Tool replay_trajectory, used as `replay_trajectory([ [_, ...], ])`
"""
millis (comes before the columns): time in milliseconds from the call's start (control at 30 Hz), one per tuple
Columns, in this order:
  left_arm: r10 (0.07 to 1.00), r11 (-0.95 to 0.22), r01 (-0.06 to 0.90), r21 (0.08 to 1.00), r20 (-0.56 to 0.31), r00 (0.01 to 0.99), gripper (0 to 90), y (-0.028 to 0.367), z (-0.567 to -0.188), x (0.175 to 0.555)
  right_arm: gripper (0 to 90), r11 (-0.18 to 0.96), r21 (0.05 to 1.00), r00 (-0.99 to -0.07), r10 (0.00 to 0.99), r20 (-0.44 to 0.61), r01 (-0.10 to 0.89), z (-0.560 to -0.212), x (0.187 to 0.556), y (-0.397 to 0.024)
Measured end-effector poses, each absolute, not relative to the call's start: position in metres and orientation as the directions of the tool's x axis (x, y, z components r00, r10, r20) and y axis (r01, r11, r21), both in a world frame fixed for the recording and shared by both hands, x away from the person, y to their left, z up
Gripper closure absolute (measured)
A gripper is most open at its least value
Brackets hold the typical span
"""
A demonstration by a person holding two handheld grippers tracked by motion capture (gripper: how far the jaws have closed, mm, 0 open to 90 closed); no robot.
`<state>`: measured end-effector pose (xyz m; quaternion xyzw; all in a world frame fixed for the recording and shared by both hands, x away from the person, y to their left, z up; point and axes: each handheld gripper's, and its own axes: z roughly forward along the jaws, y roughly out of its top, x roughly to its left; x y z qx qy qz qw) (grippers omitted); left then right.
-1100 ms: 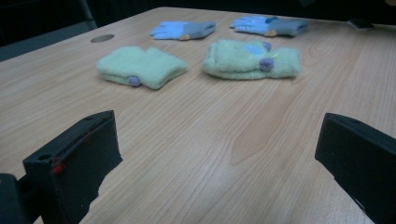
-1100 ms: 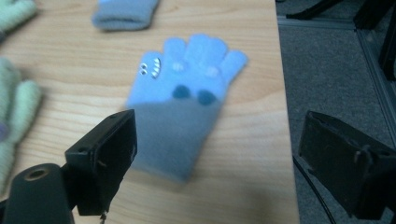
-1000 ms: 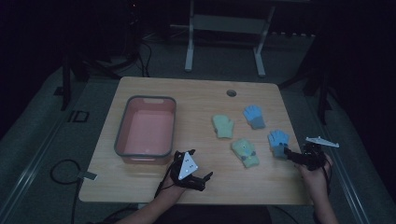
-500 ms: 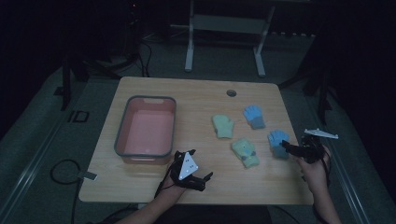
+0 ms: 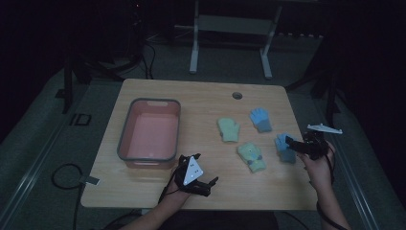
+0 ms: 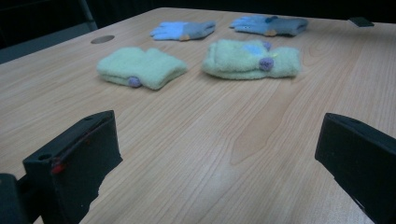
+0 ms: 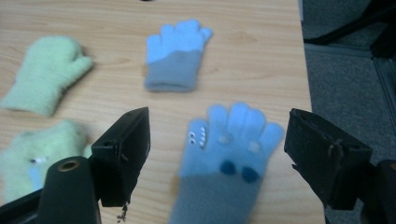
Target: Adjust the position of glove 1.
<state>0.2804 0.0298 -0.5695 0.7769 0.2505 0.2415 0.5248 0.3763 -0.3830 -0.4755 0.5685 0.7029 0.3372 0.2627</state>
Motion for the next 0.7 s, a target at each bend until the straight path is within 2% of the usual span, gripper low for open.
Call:
replay_trajectory([
  [67,0.643,-0.324,0.134,0.936,0.114,0.758,0.1,0.030,-0.570,0.280,25.1,0.136,0.777,-0.227,0.974,0.009,0.615,-0.473,0.378,-0.379],
  [700,0.643,-0.319,0.137,0.938,0.108,0.758,0.1,0.030,-0.570,0.281,25.2,0.191,0.785,-0.305,0.952,-0.002,0.589,-0.451,0.398,-0.339],
])
